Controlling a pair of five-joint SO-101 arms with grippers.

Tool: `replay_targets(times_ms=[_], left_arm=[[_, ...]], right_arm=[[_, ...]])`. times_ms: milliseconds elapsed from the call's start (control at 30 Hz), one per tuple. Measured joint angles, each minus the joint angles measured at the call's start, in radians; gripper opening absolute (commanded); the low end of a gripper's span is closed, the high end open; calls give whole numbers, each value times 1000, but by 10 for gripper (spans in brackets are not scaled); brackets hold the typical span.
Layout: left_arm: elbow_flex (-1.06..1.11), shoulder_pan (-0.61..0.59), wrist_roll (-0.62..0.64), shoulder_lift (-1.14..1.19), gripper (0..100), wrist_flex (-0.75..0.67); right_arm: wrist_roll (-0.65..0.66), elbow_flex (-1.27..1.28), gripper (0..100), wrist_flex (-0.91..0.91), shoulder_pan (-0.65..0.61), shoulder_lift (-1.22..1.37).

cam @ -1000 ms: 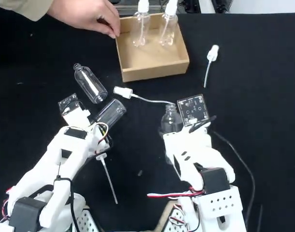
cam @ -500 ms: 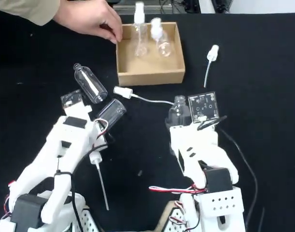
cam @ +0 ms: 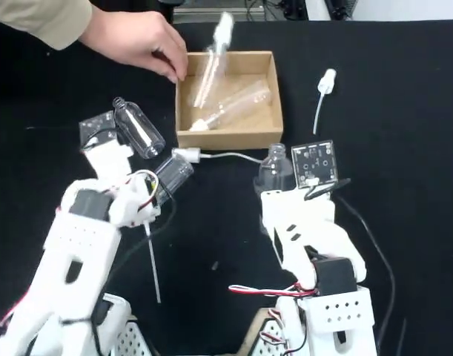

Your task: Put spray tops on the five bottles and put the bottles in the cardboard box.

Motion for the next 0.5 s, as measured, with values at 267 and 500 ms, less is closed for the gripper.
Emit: replay_targets(times_ms=[267,500], left_arm=[[15,0,-28,-207,30,2],[17,0,-28,-212,30,-12]], right_arm=[[-5,0,10,0,0,0],[-5,0,10,0,0,0]])
